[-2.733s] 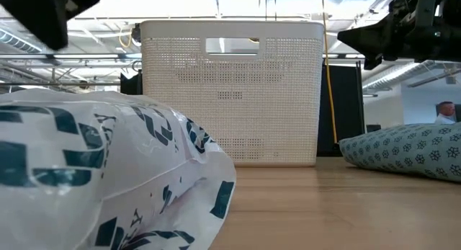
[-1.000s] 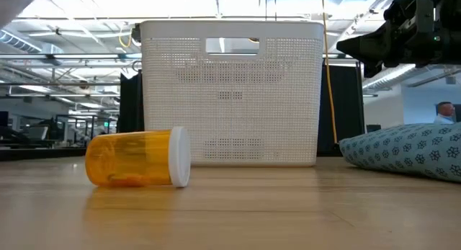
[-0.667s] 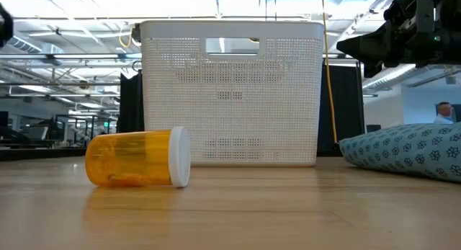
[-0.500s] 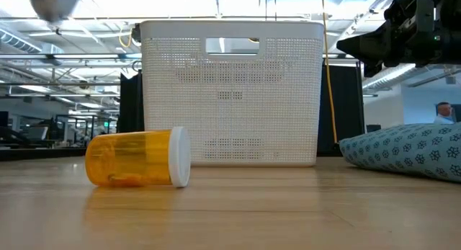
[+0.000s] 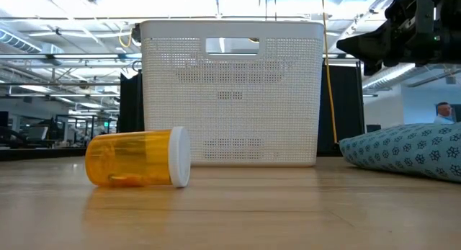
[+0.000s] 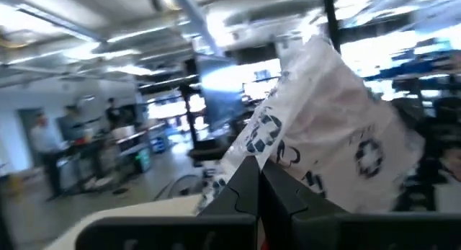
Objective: Pick & place medical supplies in basket/bin
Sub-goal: Put the mailer bag into the bin
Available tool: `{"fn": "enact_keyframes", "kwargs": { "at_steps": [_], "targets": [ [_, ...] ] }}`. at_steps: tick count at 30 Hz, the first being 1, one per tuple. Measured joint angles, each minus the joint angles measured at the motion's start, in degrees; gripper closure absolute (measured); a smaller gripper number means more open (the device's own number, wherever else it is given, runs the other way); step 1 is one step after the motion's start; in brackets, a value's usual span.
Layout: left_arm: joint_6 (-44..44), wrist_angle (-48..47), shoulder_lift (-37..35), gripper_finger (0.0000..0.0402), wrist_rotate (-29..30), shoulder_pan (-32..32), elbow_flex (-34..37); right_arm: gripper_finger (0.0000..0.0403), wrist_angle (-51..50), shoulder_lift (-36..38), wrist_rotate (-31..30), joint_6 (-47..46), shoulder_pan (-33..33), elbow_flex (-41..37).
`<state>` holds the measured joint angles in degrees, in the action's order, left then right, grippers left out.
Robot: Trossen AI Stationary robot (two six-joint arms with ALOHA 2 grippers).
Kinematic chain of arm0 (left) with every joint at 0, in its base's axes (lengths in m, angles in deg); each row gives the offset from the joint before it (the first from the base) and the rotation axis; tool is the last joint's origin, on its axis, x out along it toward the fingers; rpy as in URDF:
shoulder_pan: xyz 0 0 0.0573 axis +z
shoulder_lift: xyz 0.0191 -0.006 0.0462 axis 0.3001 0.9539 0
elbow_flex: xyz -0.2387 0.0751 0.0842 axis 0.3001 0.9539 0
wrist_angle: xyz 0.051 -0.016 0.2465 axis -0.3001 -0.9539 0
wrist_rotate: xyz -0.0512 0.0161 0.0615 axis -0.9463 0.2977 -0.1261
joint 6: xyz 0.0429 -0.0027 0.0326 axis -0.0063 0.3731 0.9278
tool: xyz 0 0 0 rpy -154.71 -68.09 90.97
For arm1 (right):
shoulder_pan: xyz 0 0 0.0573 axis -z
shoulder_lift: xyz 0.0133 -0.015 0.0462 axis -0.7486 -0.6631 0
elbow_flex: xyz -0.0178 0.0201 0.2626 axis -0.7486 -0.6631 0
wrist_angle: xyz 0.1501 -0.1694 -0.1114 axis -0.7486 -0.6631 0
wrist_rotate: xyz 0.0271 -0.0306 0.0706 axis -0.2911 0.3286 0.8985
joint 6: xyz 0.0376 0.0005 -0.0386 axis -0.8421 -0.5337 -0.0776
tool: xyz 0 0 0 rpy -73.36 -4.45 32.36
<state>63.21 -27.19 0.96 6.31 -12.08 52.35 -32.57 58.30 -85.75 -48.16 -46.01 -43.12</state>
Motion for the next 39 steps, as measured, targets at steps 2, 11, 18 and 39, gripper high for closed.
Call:
{"fn": "enact_keyframes", "kwargs": {
  "at_steps": [2, 11, 18, 39],
  "targets": [
    [-1.32, -2.23, 5.05, 0.0401, 0.44, 3.33, -5.43, 0.0403, 1.3, 0.0, 0.0, 1.34, 0.09, -0.02],
    [-6.02, -19.57, 39.79, 0.0401, -7.43, 29.15, -34.42, 0.0403, 4.91, 0.0, -0.02, 3.28, 0.09, -0.02],
    [-11.43, -30.88, 63.7, 0.0401, -19.92, 45.78, -47.78, 0.0403, 3.09, -0.07, -0.02, 2.74, 0.09, -0.02],
    [-15.19, -32.83, 83.15, 0.0369, -31.55, 53.33, -49.18, 0.0403, 0.54, -0.09, -0.02, 2.7, 0.09, -0.02]
  ]
}}
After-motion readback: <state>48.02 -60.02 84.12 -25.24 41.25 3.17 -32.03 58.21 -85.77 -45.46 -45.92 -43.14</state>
